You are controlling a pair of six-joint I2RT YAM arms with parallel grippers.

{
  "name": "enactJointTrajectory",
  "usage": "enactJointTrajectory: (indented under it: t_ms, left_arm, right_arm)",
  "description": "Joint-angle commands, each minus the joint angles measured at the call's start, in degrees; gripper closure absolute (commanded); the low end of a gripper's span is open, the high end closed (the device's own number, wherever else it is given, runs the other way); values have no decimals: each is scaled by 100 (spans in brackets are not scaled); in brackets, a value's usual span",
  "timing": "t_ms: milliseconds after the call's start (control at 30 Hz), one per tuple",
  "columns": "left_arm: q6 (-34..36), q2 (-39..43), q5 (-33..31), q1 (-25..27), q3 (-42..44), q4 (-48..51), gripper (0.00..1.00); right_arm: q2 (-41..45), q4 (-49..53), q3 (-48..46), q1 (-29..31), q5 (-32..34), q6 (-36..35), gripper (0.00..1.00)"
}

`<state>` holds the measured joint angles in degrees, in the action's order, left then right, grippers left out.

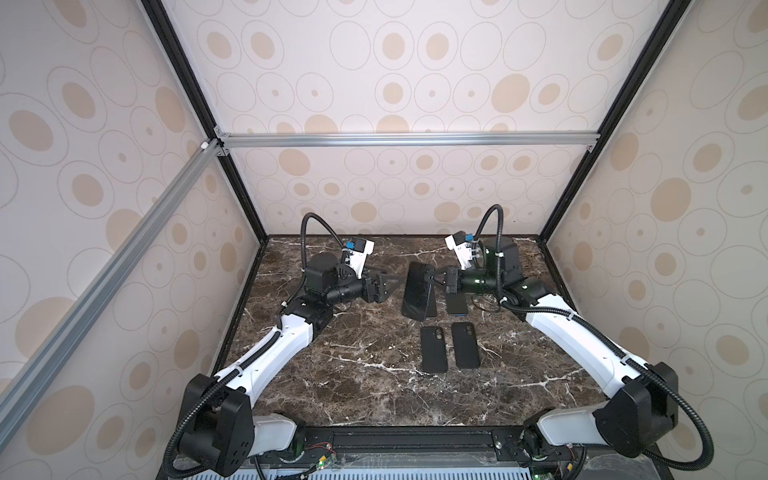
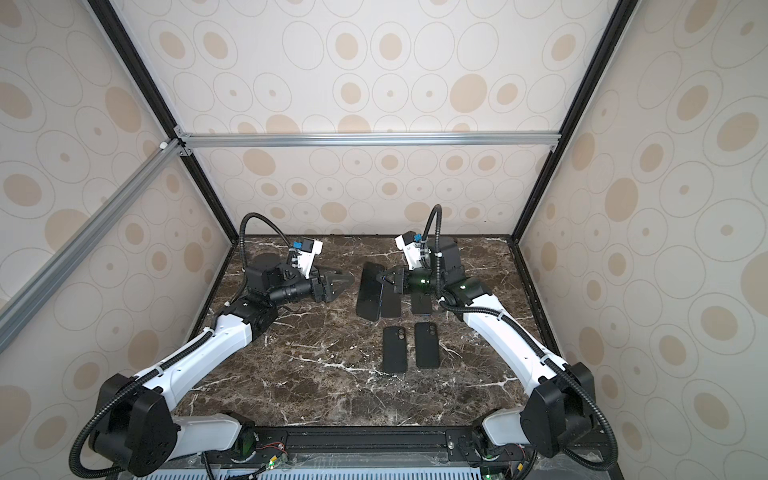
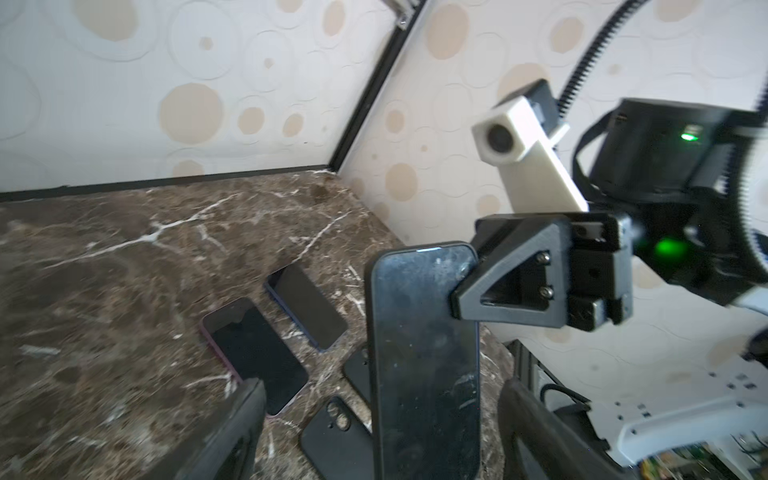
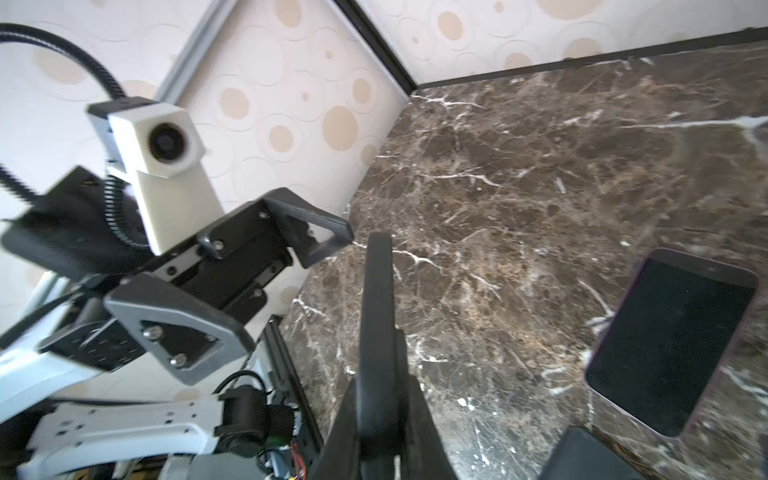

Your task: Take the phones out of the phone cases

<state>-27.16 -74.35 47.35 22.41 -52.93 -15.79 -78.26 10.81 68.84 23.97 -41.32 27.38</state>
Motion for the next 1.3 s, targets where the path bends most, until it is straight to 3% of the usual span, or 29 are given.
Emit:
enactJointTrajectory:
  t_ms: [0,133,367,633,800,1167,1267]
  left_arm:
    - [150,130,907,110,-318,-394,19]
    - [-27,105,1234,142,-309,-581,28]
    - [-330,138,1974,310,-240,-1029,51]
    - [-820,67,2220,488,-122,-1689,67]
    - [-982,45,2283,518,-69,-1928,73]
    - [-969,-31,2338,589,-69,-1879,73]
    - [-1031,-87,2370,598,-103,-1957,77]
  right_arm:
    - [267,-452,318,-162,-1499,-2,100]
    - [332,-457,479,-200,-2172,-264,100]
    - [495,618,749,-219,-2251,-1504,100]
    - [522,469,782,-225,-2329,-1526,100]
    - [563,425,745,-219,-2299,-1527,100]
    - [736,-53,574,-231,-2252,-1271,100]
    - [674,-10,598,-232,-2356,-1275,100]
